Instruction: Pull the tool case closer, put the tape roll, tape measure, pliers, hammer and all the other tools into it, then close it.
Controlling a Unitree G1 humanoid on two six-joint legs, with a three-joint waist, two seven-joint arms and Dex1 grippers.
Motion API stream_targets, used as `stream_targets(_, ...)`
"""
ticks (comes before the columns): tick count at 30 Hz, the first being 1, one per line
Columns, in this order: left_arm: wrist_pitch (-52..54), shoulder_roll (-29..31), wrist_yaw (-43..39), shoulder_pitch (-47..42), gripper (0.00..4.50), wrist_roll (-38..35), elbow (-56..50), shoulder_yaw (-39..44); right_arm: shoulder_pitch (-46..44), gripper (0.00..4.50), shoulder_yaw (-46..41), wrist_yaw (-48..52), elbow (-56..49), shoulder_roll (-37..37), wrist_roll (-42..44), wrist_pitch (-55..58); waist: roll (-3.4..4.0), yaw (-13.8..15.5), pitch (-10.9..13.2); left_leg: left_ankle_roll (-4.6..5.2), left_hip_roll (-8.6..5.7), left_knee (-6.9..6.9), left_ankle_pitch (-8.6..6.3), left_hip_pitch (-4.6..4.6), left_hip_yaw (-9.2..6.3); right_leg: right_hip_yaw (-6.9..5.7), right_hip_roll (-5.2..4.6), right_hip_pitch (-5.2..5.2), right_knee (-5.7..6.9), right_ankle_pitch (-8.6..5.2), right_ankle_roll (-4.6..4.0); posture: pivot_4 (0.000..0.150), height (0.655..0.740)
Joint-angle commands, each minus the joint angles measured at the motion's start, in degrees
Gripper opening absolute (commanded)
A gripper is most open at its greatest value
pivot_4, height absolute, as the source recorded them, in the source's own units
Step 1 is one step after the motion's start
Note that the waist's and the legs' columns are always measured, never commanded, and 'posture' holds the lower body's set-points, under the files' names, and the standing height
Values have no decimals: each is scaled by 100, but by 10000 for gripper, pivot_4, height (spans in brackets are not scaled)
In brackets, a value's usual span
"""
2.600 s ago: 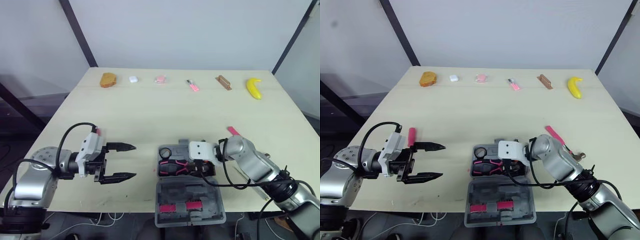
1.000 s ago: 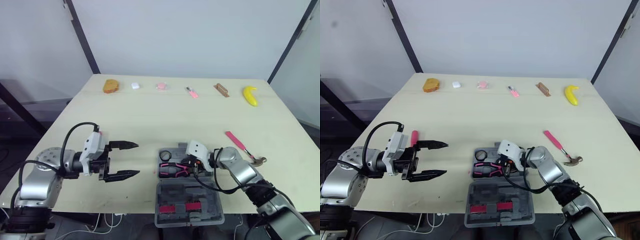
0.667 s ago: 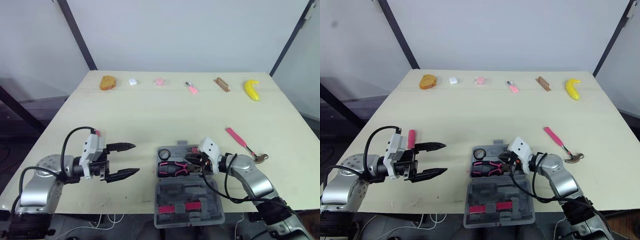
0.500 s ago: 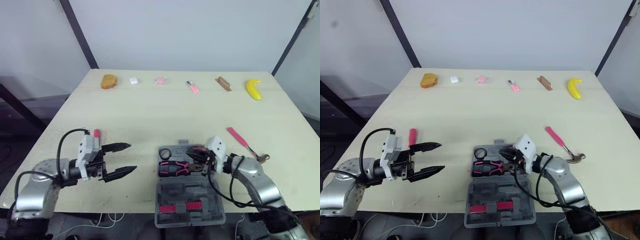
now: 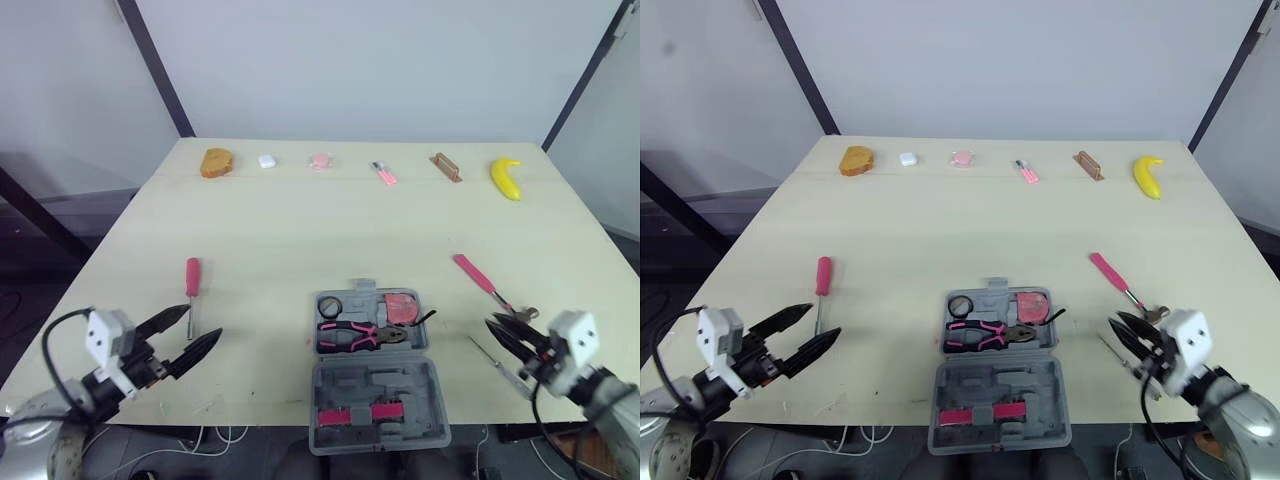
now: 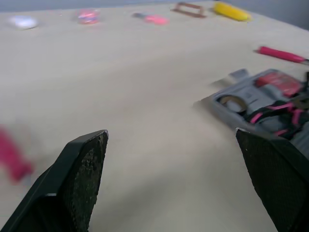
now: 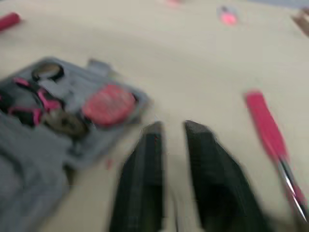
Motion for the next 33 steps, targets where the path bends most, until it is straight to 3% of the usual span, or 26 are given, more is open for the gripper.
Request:
stream_targets(1,-331,5,19,275,45000,73,332,362,485,26695,-566,121,-122,8,312,-317,0,-5,0,0,0,0,0,0,1,1,1,0,0,0,0,1500,7400)
stream_targets(4,-536,19,-5,417,45000,96,626,514,975,42329,-929,297,132,95,490,-588,-10,4,-3,0,1,1,0,1,4,2,1,0,-2,-10,-14,1500,7400)
stream_targets(5,-593,35,-26,449,45000,93,723,564,1146,43802,-1044,380,248,133,545,-703,-15,19,-6,0,4,2,0,1,5,2,0,0,-4,-13,-18,1500,7400)
stream_targets(13,-876,143,-187,558,45000,121,1180,691,1685,43802,-1468,533,781,261,778,-1010,-24,14,-14,0,17,2,0,3,9,4,-7,2,-7,-15,-21,1500,7400)
stream_targets(19,-993,129,-273,426,45000,180,1063,422,1493,43802,-1326,314,401,64,743,-769,-23,13,-16,0,17,2,0,3,15,10,-8,1,-7,-14,-21,1500,7400)
stream_targets(26,-912,245,-541,253,45000,492,177,-506,783,43802,-431,38,-628,-778,519,370,-24,13,-17,0,11,4,0,3,15,12,-6,2,-6,-12,-19,1500,7400)
stream_targets(33,-768,442,-665,-231,45000,851,-31,-1381,-198,43802,435,301,-564,-1546,229,868,-23,31,-15,0,-6,5,0,-1,7,5,0,3,-6,0,2,1500,7400)
